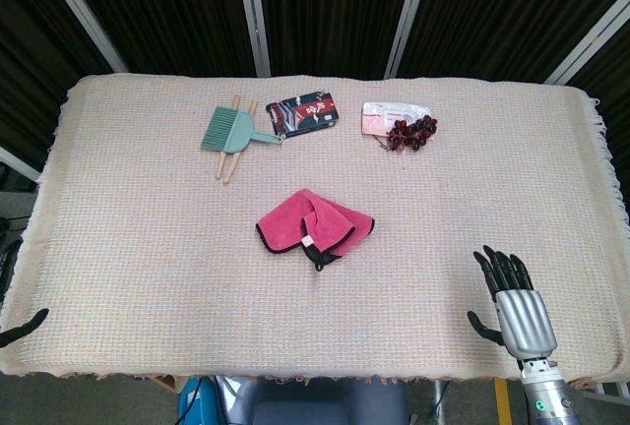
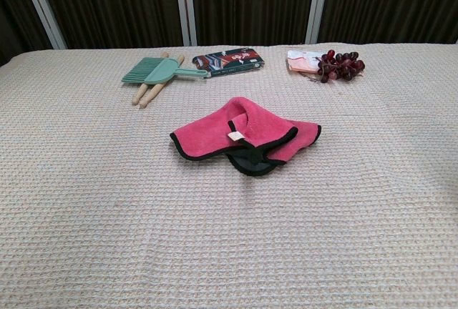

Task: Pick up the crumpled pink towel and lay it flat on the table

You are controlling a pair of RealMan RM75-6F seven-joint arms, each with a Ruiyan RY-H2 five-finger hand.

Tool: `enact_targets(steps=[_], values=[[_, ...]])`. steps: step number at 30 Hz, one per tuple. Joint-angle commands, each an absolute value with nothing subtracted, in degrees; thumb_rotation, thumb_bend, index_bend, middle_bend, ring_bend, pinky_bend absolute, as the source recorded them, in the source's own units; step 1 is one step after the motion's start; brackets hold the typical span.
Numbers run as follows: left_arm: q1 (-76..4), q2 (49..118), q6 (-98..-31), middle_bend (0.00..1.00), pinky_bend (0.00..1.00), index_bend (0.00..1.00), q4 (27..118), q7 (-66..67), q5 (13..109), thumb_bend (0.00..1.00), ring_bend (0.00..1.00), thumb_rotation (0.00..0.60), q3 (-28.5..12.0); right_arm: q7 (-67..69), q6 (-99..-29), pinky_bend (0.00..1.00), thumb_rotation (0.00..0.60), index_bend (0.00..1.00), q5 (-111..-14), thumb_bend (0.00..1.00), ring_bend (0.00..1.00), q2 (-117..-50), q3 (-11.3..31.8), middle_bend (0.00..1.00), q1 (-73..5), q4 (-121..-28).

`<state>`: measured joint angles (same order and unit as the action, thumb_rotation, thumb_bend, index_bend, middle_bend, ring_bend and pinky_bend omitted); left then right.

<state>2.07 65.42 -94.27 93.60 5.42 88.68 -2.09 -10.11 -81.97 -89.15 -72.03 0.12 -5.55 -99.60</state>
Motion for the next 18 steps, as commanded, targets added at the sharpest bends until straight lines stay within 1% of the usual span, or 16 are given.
enact_targets(steps=[1, 18], values=[[1.97, 65.58, -94.0, 0.0, 0.0, 0.0, 93.51, 5.75, 88.72, 0.01, 0.0, 0.6, -1.97, -9.92, -82.21, 0.0, 0.6, 0.0, -89.24, 0.28, 0.0, -71.83, 0.19, 0.0, -5.48, -99.73], [1.71, 65.79, -93.64, 0.0, 0.0, 0.0, 93.34, 5.57, 88.69, 0.01, 0.0, 0.6, -2.09, -8.35, -83.32, 0.0, 0.6, 0.0, -90.69, 0.28, 0.0, -72.1, 0.39, 0.0, -5.49, -99.55]])
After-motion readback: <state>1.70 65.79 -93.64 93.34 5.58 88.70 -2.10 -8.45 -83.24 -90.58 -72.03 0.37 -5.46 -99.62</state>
